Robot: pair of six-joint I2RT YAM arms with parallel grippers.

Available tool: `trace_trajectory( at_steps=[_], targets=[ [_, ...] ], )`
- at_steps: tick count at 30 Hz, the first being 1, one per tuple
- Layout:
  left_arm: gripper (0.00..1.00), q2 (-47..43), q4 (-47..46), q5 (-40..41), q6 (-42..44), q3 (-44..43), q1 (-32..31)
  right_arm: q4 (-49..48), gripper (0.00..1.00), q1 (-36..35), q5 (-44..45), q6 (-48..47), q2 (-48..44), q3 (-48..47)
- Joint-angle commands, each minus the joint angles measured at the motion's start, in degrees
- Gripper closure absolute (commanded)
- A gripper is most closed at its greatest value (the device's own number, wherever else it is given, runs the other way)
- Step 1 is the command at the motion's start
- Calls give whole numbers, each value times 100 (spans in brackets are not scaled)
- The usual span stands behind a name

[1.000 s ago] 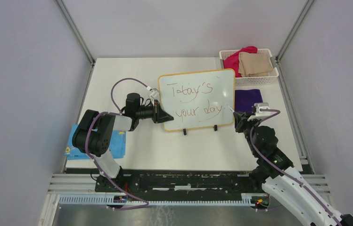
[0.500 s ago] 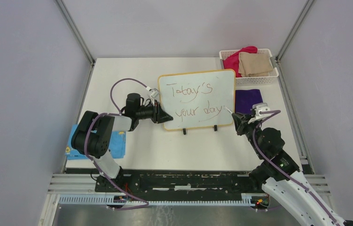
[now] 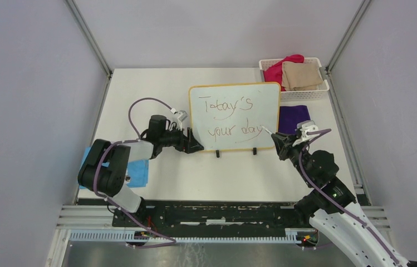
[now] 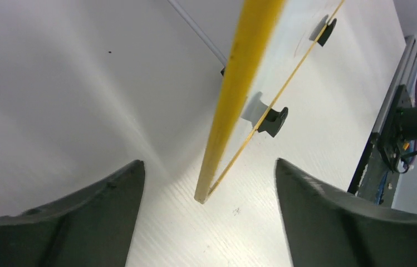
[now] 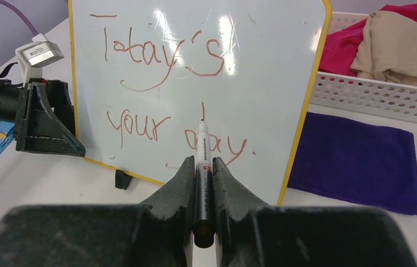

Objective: Write a sentence on the whiteboard
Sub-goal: Close the whiteboard marker at the center of the board.

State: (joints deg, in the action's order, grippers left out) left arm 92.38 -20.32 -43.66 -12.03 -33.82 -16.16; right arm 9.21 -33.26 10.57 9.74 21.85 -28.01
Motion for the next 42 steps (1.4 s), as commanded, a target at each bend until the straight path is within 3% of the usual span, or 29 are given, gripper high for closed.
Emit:
trace_trajectory(
  at_steps=[1,6,10,16,23,26,32,37,42],
  targets=[
    [1,-605,265,431,358,114,-18,-162,100,13,-288,-108,-14,-330],
    [0,-1281,885,1144,415,114,-16,-204,100,12,-552,-230,-93,-376],
    [0,-2361,1483,2028,366,116,-18,-251,100,10,-786,-253,-151,-372],
    [0,-3884,2813,4205,250,-246,-18,-324,100,-65,-844,-309,-238,-346],
    [0,-4777,3343,6487,-1074,-426,-18,-316,100,-108,-610,-473,-184,-303],
    [0,-4706,3375,6512,-1415,-569,-18,-384,100,-119,-617,-493,-93,-302],
    [0,-3396,4295,6415,-1677,-1517,-18,-442,100,-141,-622,-581,129,-394],
    [0,-3097,4132,6600,-1887,-1395,-1,-444,100,-162,-565,-625,186,-392],
    [3,-2147,4478,6499,-1996,-1811,85,-614,100,-155,-608,-571,204,-242]
  ],
)
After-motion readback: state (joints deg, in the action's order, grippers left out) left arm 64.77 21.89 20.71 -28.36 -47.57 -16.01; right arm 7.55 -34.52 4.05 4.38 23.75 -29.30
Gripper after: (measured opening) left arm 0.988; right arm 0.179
